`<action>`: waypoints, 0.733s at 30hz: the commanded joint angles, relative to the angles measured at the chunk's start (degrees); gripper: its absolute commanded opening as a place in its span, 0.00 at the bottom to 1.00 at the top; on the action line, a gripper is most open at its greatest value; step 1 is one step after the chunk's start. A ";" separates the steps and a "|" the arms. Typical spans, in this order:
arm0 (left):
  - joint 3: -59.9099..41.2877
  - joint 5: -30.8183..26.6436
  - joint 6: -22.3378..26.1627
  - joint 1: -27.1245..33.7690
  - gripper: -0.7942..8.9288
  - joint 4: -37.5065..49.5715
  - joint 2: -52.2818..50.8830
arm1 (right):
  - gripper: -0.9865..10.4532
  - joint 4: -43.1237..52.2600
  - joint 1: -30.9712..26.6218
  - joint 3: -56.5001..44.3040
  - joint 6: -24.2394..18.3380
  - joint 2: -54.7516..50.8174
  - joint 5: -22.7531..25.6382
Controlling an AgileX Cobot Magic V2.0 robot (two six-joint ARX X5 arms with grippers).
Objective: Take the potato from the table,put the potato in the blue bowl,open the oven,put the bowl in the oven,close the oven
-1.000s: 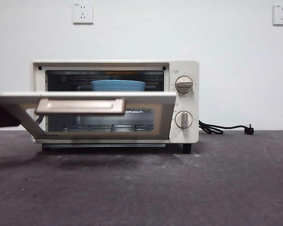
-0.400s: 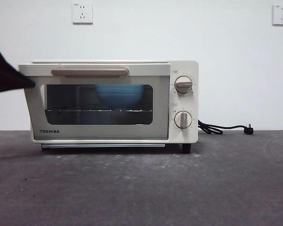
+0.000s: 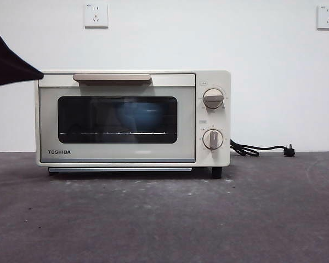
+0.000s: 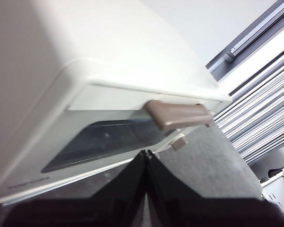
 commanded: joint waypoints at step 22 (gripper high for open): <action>1.16 -18.97 11.58 -9.07 0.07 -46.88 -47.06 | 0.28 6.08 0.13 0.00 -2.69 1.60 -0.31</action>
